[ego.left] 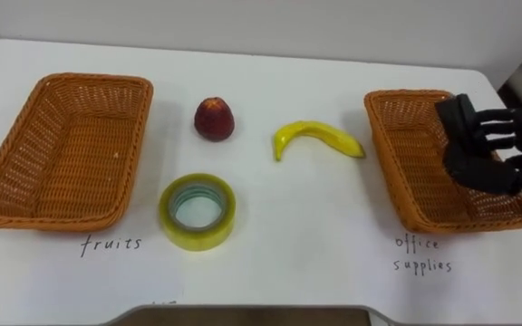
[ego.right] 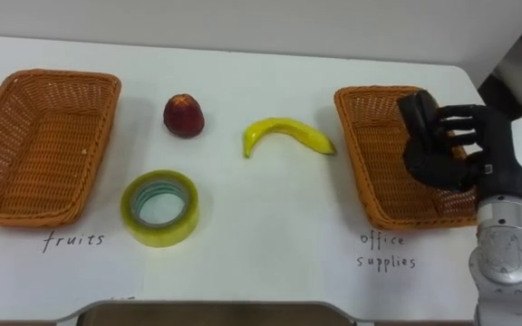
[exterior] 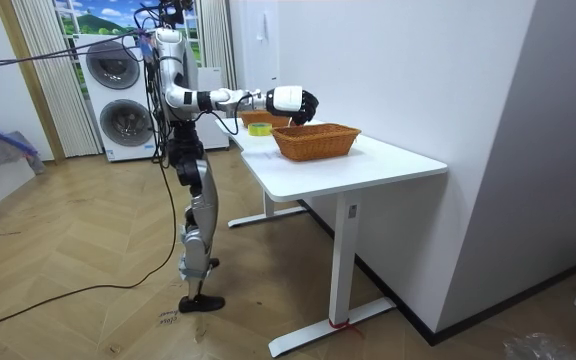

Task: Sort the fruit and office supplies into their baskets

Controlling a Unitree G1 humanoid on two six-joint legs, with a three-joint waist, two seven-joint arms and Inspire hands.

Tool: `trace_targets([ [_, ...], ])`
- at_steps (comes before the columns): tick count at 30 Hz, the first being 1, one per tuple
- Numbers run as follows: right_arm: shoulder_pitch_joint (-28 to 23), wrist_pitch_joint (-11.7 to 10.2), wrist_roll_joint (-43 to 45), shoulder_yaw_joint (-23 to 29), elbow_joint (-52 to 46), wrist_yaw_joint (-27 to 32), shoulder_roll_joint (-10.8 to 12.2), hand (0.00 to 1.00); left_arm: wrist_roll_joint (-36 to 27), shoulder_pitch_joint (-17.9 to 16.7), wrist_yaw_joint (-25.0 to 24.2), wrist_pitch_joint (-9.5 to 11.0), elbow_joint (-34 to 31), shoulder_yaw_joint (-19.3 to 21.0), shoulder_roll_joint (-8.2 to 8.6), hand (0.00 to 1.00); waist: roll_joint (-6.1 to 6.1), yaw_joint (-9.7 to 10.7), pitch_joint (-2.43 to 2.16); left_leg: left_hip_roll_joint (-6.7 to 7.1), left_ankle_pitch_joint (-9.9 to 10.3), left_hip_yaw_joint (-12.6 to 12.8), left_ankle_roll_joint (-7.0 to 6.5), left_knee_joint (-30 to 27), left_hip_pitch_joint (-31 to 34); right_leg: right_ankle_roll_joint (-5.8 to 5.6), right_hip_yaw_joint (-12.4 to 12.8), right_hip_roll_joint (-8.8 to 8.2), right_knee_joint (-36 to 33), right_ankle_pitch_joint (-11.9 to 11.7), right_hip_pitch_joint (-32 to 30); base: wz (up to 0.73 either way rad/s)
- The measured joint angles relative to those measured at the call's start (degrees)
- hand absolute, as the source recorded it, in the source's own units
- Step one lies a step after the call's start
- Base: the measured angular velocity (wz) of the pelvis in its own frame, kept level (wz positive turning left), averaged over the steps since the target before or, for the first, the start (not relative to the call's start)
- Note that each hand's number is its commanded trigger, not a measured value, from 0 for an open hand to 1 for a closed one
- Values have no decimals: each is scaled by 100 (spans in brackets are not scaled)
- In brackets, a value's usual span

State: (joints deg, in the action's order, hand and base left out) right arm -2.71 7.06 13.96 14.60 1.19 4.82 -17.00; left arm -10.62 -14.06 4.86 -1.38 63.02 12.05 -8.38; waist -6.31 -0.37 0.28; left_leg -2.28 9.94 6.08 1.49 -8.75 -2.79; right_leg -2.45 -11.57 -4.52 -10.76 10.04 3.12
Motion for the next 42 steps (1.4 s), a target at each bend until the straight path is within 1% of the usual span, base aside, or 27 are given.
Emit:
trace_targets([
  [1,0,0,0,0,39,-13,0,19,0,0,0,0,3,-1,0,0,-2,-1,-2,0,0,0,0,-2,0,0,0,-1,0,0,0,0],
  [3,-1,1,1,-1,94,-84,0,15,1,-5,0,0,14,-2,0,0,-1,-2,-1,0,-1,-1,0,-8,4,0,0,-2,-1,0,1,0],
  [4,-1,1,4,-2,94,-90,0,6,1,-5,0,0,14,-2,0,0,-1,-3,-1,0,-1,-2,0,-9,8,0,-2,-1,-1,0,4,0],
  [5,0,0,5,-2,94,-105,0,0,2,-5,0,0,14,-2,0,0,-1,-2,-1,0,-1,-4,0,-9,14,0,-6,-1,-2,0,12,0],
  [26,57,-4,44,-1,94,-118,-1,0,4,-11,117,-7,13,-1,-2,0,-24,-4,-1,-1,0,-10,0,-1,9,0,-22,-2,0,0,27,0],
  [35,63,-4,45,-1,91,-120,-1,0,6,-12,120,-73,14,-2,0,0,-11,-6,-2,-1,0,-8,0,1,9,0,-17,-1,-3,0,26,0],
  [40,103,-3,38,-1,-207,-121,-24,0,13,-6,110,-75,13,-2,-5,0,-6,-5,-2,-1,0,-8,0,24,21,0,-13,-1,-2,0,4,0],
  [42,103,-2,13,-3,-465,-127,-24,0,12,-6,108,-97,-1,-17,-2,0,-5,-2,-2,0,0,-7,0,37,21,0,-12,0,2,0,0,0],
])
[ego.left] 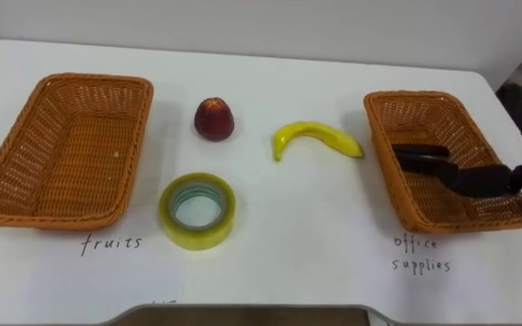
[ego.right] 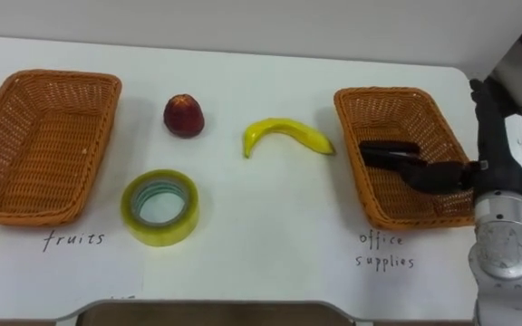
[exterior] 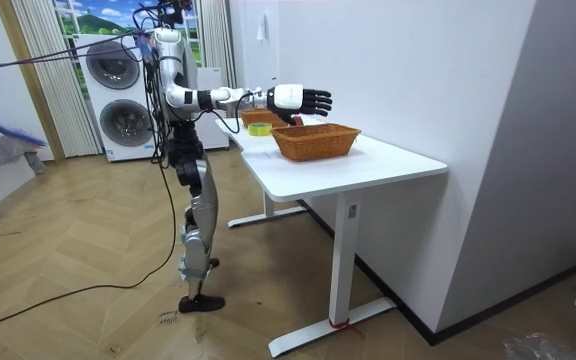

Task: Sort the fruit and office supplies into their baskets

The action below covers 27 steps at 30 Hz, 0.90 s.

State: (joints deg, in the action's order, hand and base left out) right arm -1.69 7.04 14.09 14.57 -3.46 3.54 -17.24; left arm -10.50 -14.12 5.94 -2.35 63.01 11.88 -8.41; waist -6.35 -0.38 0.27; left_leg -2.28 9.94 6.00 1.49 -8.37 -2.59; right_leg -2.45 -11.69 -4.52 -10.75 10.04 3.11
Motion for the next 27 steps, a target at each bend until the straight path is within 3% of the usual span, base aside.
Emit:
trace_targets([
  [7,41,15,-635,-5,-664,-78,-8,0,-7,-13,14,-12,-72,-61,-11,0,-6,-12,-3,0,0,2,0,-3,-12,0,4,2,0,0,12,0],
  [11,448,38,-817,-54,-931,-69,-14,0,4,32,17,0,-76,-162,-33,0,5,5,-6,-1,0,-5,1,-25,25,0,-7,1,-2,0,-13,0],
  [19,651,55,-1240,-659,-1588,-533,-7,0,-8,43,14,-2,-66,-214,-6,0,37,-141,-27,-2,0,1,1,-26,-2,1,-3,3,-2,-1,10,0],
  [23,968,241,-1385,-843,-1772,-702,-10,0,-5,56,-24,-14,-64,-218,-8,0,24,-179,-29,-2,0,-3,1,-8,21,1,-7,5,-1,-1,-10,0],
  [27,1201,250,-1486,-1014,-1799,-857,-15,0,0,85,-24,-14,-70,-293,-45,0,-18,-313,-43,-2,0,-12,1,-9,36,1,-15,6,8,-1,-19,0],
])
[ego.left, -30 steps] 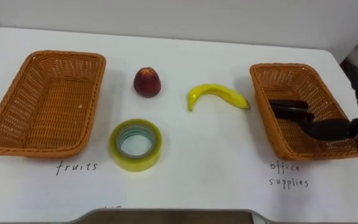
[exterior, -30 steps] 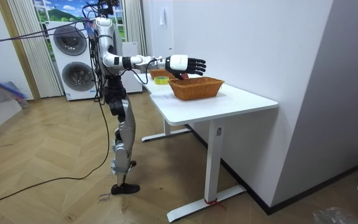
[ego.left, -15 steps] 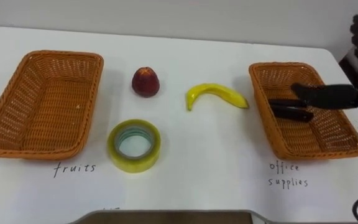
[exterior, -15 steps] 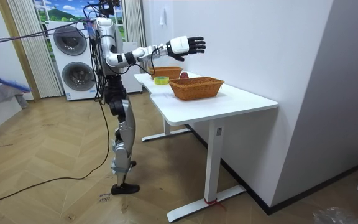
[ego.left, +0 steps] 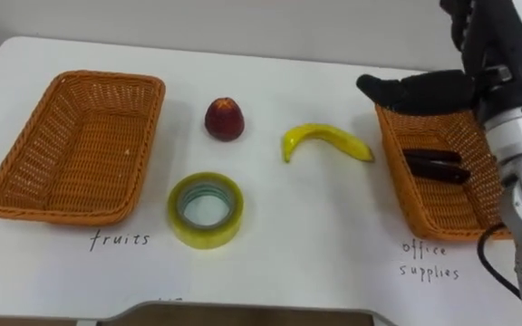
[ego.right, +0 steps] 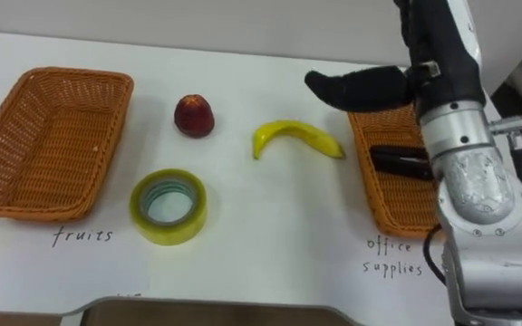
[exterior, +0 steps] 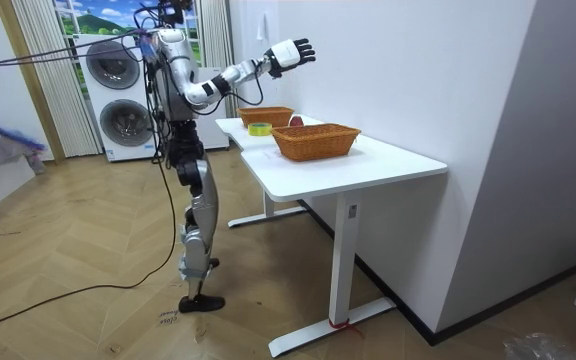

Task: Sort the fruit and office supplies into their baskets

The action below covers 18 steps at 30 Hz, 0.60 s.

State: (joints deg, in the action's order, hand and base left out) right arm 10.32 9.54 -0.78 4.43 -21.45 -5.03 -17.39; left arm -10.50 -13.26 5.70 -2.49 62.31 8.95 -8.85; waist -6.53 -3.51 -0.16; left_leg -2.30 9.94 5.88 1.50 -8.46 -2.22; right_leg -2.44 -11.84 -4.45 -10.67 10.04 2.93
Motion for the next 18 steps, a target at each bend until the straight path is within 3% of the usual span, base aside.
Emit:
trace_targets([
  [4,50,58,-50,-313,1,-221,4,0,-4,0,45,0,-15,-84,-34,0,-31,-83,-13,2,0,-21,0,-3,3,0,-11,1,3,0,3,2],
  [13,429,163,-423,-898,219,-394,61,0,-18,141,115,-27,-40,-468,-78,0,22,-348,60,2,-5,-114,6,-37,50,0,-113,-1,3,0,6,4],
  [18,445,308,-318,-1321,434,-629,58,0,-49,261,137,-159,-42,-486,-72,0,-15,-579,41,-4,-6,-147,10,-11,72,2,-248,-3,6,-1,-2,3],
])
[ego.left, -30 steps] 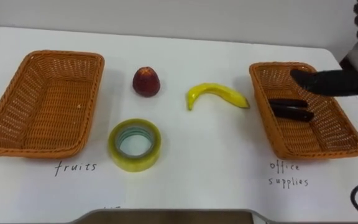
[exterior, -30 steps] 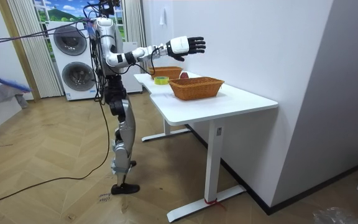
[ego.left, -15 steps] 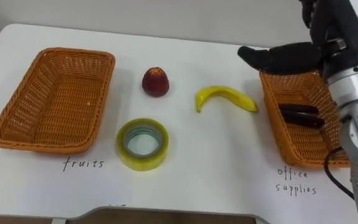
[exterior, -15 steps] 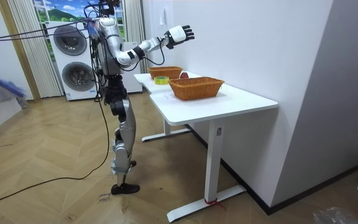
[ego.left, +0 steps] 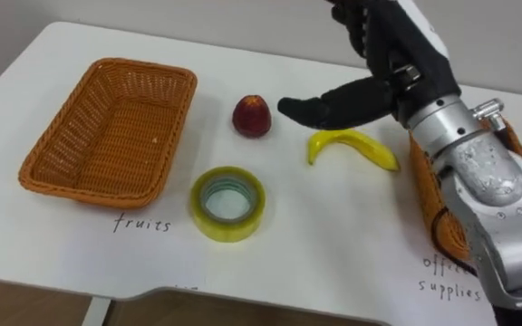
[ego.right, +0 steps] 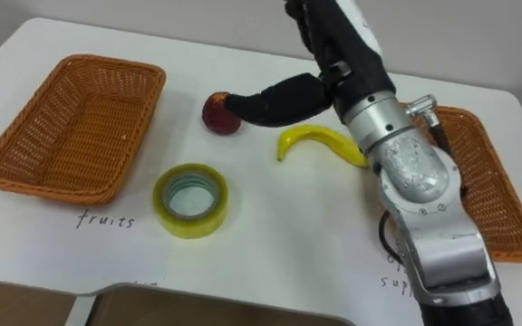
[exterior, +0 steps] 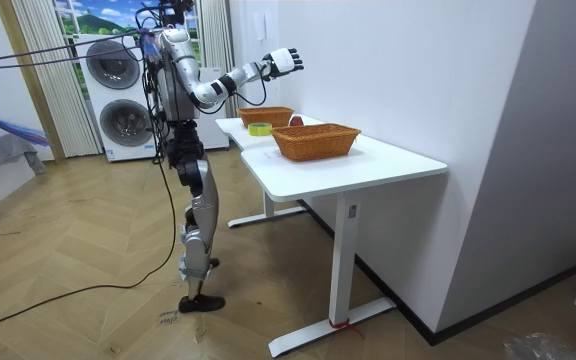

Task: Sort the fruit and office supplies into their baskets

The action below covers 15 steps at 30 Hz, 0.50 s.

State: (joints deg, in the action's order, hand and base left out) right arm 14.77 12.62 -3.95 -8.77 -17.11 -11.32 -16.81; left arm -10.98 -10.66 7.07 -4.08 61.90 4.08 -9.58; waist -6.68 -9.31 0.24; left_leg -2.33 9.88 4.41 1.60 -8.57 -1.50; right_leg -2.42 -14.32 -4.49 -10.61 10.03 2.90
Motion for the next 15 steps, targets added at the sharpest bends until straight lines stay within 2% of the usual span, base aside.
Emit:
trace_targets([
  [1,0,3,0,-63,71,-27,-1,0,-42,20,-2,-26,-5,-1,-2,0,-5,-22,0,0,0,0,0,1,1,0,-9,-1,1,0,1,0],
  [5,-1,251,17,-415,470,-198,13,0,-61,111,-43,-124,-4,12,-38,0,-50,-66,9,13,-2,-61,-3,-17,51,0,-165,-25,6,0,4,12],
  [9,-1,326,4,-416,608,-266,40,0,-66,164,-140,-192,-18,11,-73,0,-67,-83,14,19,-3,-68,-4,-58,87,0,-241,-40,13,0,5,12],
  [11,-1,329,9,-416,729,-264,61,0,-65,159,-153,-198,-26,13,-68,0,-66,-161,15,19,-4,-68,-4,-58,71,0,-235,-39,13,0,17,0],
  [15,-1,375,191,-433,1054,-262,124,0,-64,211,-148,-213,-119,12,-44,0,-47,-205,34,26,-5,-124,-4,-62,82,-1,-251,-38,15,0,26,4],
])
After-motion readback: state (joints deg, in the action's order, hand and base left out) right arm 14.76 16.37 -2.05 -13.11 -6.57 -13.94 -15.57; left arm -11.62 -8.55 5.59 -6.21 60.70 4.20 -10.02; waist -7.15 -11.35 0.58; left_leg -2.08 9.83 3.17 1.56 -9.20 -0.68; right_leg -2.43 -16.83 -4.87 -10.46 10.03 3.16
